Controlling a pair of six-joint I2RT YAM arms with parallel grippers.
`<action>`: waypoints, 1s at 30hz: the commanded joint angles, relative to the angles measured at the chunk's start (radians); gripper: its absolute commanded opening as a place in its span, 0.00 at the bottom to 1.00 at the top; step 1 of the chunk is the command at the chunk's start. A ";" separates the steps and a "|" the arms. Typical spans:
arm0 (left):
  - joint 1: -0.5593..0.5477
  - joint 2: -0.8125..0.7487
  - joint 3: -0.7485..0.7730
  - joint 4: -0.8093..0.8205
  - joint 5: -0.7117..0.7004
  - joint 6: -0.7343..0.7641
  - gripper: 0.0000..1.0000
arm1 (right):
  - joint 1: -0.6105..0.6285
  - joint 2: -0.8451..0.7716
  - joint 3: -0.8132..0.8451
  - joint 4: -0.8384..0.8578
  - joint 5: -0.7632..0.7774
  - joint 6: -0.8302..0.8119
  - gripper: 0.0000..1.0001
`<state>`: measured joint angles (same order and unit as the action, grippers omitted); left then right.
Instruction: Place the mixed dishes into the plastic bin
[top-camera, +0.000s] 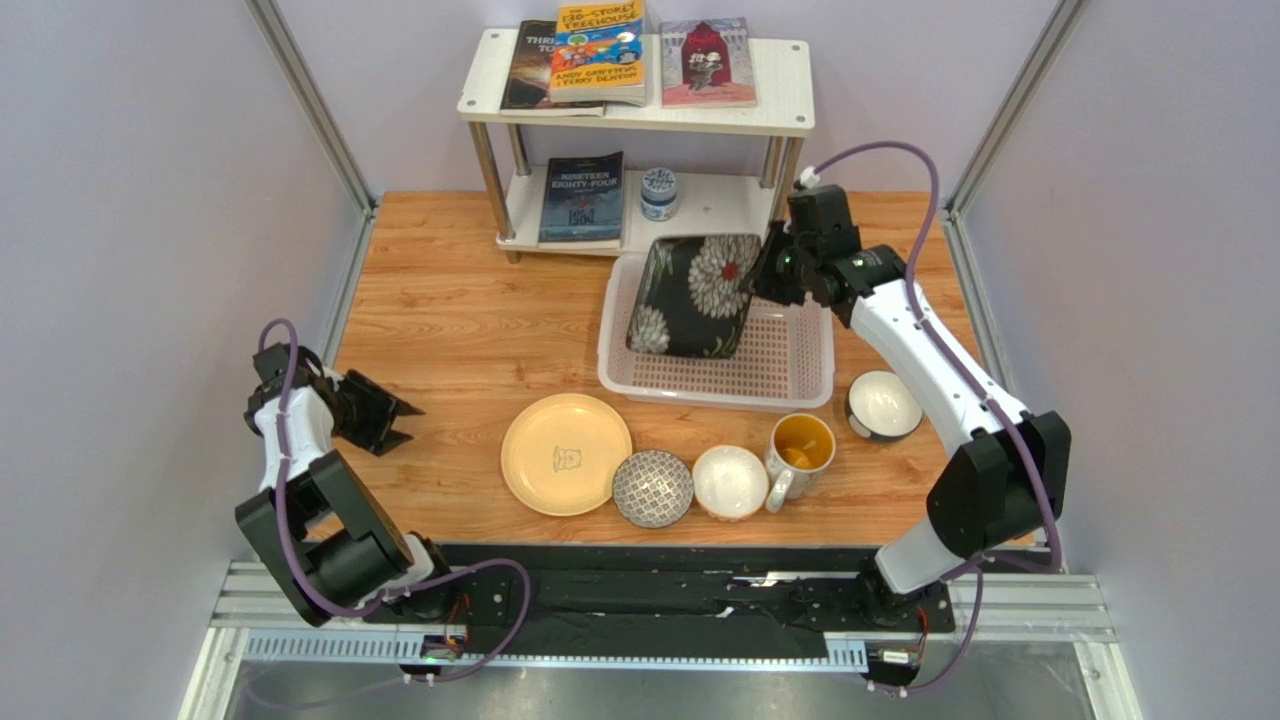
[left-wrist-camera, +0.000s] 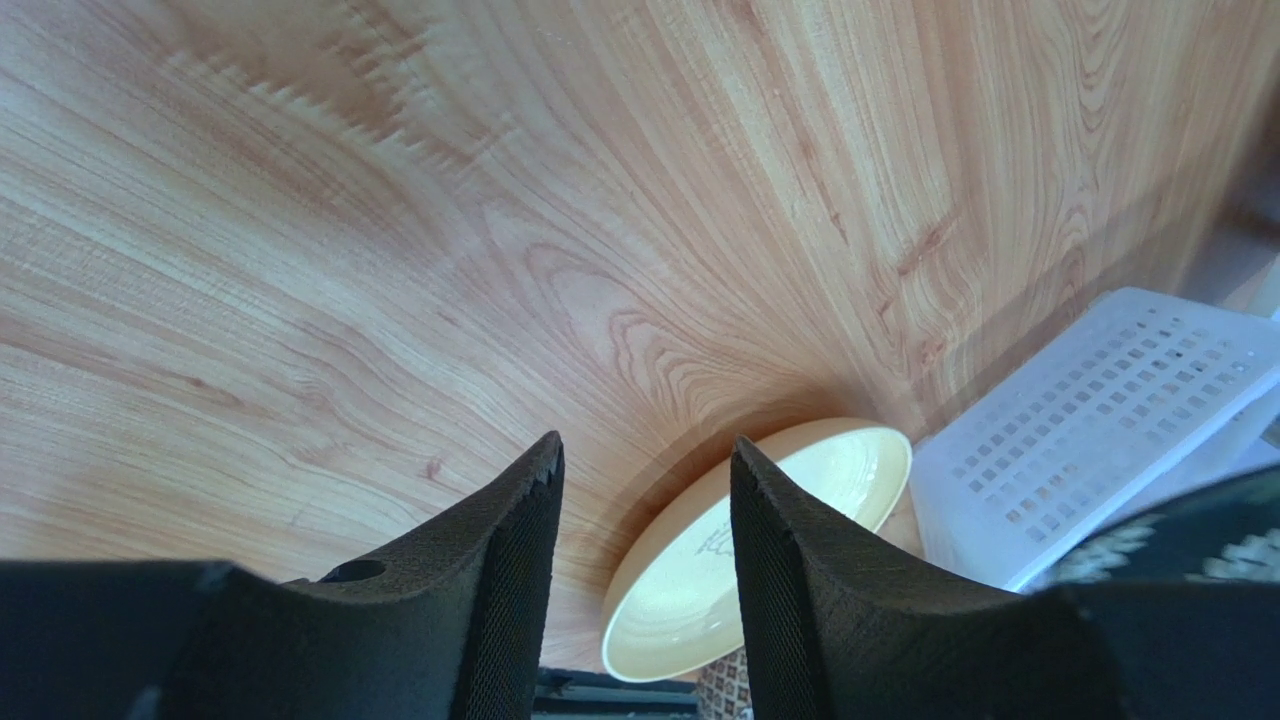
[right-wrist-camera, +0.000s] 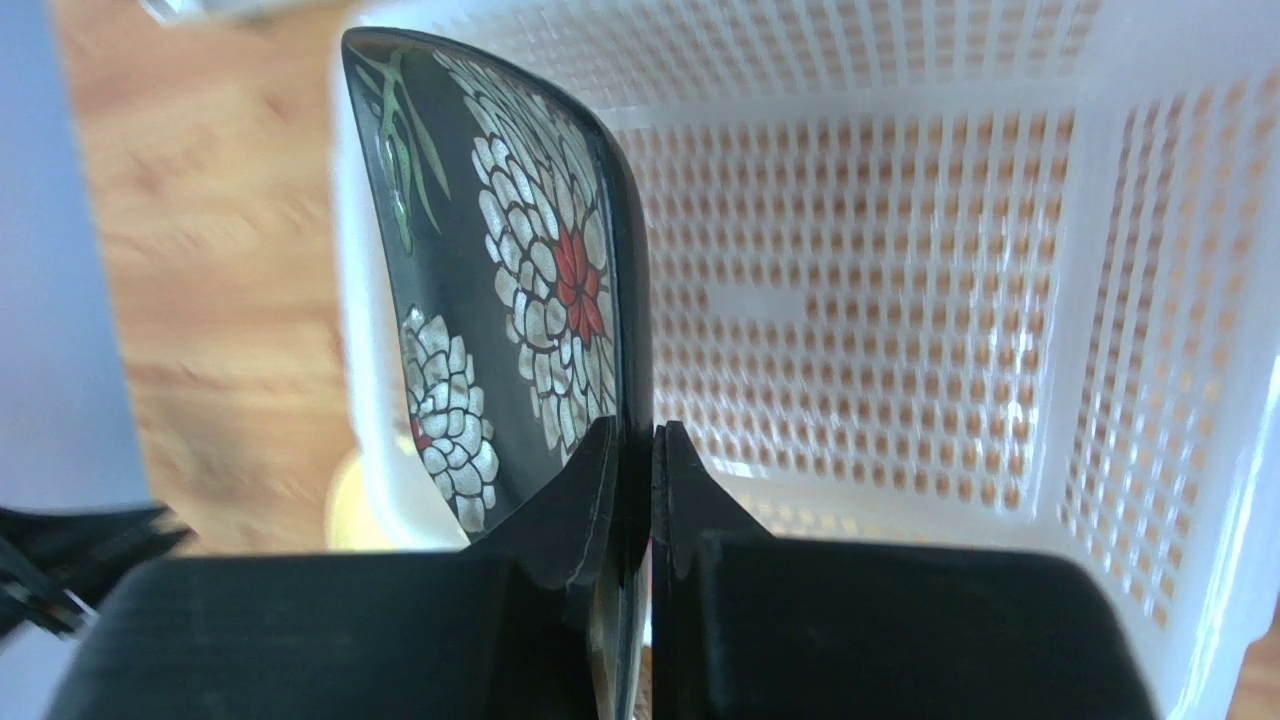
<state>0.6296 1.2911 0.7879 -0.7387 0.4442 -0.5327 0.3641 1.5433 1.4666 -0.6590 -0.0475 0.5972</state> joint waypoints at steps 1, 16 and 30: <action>-0.005 -0.010 0.001 0.022 0.027 0.022 0.50 | 0.016 -0.034 -0.035 0.102 -0.144 -0.008 0.00; -0.019 -0.006 0.002 0.027 0.041 0.027 0.49 | -0.011 0.123 -0.052 0.139 -0.267 -0.073 0.00; -0.042 0.007 0.002 0.039 0.050 0.034 0.49 | -0.011 0.288 0.015 0.153 -0.310 -0.143 0.04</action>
<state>0.6006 1.2980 0.7879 -0.7143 0.4740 -0.5213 0.3534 1.7992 1.3903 -0.6159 -0.2615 0.4606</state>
